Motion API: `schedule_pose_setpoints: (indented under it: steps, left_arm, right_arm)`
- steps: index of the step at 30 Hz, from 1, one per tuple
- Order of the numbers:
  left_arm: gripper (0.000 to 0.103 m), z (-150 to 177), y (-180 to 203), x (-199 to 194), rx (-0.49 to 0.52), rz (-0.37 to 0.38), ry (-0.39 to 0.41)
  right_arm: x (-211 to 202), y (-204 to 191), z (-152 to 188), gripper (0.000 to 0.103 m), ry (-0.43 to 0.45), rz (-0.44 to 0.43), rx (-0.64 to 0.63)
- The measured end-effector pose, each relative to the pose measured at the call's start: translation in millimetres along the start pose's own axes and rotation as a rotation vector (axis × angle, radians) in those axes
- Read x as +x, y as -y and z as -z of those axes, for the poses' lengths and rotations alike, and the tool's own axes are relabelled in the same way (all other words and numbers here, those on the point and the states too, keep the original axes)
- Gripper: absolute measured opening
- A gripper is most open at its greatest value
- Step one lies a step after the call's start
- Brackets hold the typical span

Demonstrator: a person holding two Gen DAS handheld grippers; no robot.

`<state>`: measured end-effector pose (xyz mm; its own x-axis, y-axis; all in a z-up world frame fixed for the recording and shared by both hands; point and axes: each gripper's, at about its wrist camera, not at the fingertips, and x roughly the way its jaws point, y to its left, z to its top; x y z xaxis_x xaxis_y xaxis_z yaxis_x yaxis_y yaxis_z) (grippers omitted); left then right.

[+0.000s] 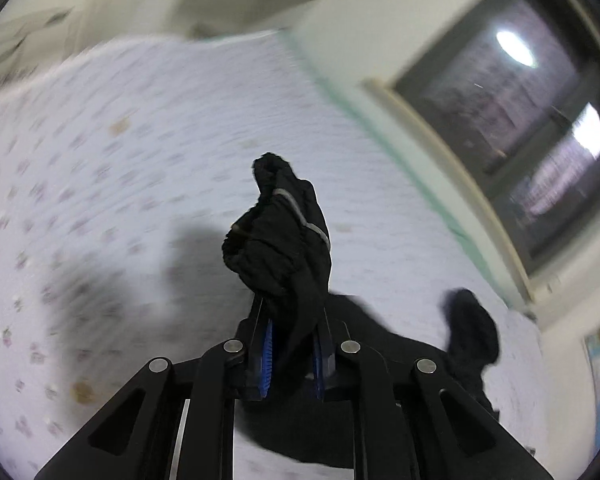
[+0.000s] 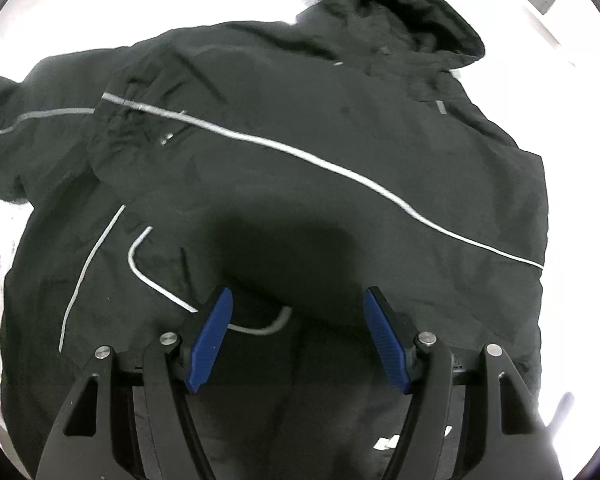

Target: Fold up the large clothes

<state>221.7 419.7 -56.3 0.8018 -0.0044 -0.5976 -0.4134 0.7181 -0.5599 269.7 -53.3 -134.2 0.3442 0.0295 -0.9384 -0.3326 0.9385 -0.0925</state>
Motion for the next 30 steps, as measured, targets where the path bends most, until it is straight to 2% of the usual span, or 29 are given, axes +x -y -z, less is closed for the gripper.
schedule_pose_setpoints:
  steps: [4,8,12,15,17,19,21,24,27,30]
  left_arm:
    - [0.014,15,85,-21,0.118,0.11,0.007]
    - [0.014,47,162,-29,0.213,0.227,-0.032]
    - [0.014,94,234,-9,0.302,0.333,-0.13]
    - [0.014,138,271,28,0.345,0.364,-0.246]
    - [0.014,168,286,61,0.368,0.369,-0.338]
    - [0.014,206,293,104,0.375,0.319,-0.461]
    - [0.014,238,290,135,0.364,0.281,-0.542]
    - [0.015,277,283,171,0.361,0.203,-0.621]
    - [0.015,289,268,173,0.319,0.211,-0.641]
    - [0.024,280,262,165,0.283,0.25,-0.68]
  right_arm:
    - [-19,34,4,0.071,0.033,-0.002,0.042]
    - [-36,69,12,0.071,0.061,0.0,0.084]
    - [-46,92,23,0.071,0.077,-0.01,0.113]
    - [-49,103,29,0.071,0.082,-0.003,0.127]
    - [-49,106,35,0.071,0.08,-0.01,0.126]
    - [-49,107,39,0.071,0.08,-0.01,0.116]
    - [-46,105,44,0.071,0.071,-0.017,0.109]
    - [-38,101,50,0.071,0.042,-0.069,0.1]
    - [-32,95,46,0.071,0.031,-0.108,0.084]
    - [-30,93,33,0.071,0.034,-0.204,0.101]
